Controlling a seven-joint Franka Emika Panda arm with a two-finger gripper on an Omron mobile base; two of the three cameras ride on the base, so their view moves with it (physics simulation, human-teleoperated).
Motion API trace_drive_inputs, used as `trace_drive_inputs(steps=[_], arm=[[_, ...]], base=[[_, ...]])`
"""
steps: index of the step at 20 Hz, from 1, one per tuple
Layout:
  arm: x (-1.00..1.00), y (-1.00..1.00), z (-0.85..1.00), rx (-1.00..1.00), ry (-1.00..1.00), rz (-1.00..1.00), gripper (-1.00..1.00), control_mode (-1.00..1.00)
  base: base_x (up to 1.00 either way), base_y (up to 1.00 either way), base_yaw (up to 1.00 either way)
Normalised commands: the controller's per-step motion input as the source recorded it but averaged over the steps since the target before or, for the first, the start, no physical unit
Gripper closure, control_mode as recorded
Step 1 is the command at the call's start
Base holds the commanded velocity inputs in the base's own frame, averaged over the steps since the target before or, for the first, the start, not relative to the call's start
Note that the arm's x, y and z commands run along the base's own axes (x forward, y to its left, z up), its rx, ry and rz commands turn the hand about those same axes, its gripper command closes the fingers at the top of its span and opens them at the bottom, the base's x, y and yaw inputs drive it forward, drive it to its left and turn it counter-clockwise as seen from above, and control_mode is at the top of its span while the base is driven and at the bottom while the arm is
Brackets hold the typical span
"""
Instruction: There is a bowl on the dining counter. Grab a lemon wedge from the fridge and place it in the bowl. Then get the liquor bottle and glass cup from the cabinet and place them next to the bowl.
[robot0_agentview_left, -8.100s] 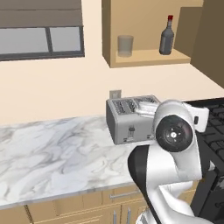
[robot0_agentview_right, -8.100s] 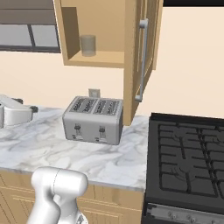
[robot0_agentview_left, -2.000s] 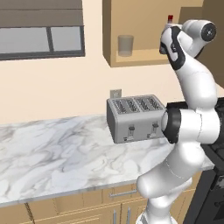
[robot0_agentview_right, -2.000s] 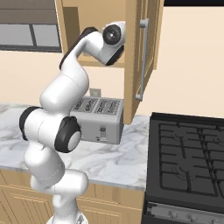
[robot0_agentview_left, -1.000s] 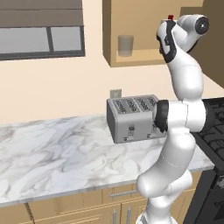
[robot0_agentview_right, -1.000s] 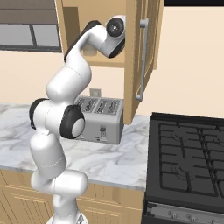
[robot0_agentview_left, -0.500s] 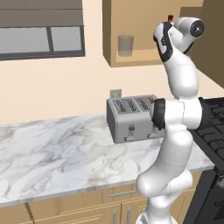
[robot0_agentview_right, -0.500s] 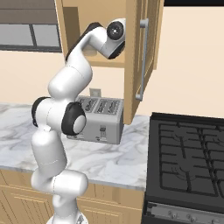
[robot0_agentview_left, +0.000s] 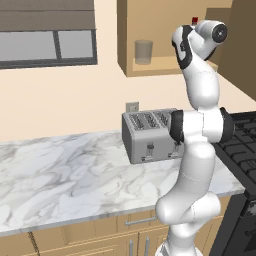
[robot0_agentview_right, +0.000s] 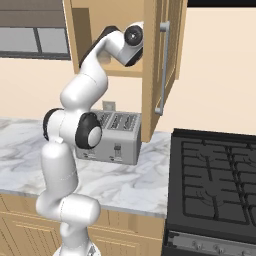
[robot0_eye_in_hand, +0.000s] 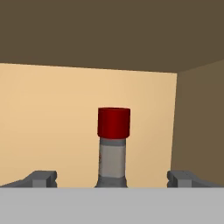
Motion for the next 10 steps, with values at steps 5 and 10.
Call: trace_drive_inputs(steps=[5,10], arm=[[0.19,-0.06,0.00,0.00,0.00,0.00,-1.00,-1.00],[0.19,-0.05,0.00,0.00,0.00,0.00,-1.00,-1.00]], base=[[0.00,0.00,0.00],[0.00,0.00,0.00]])
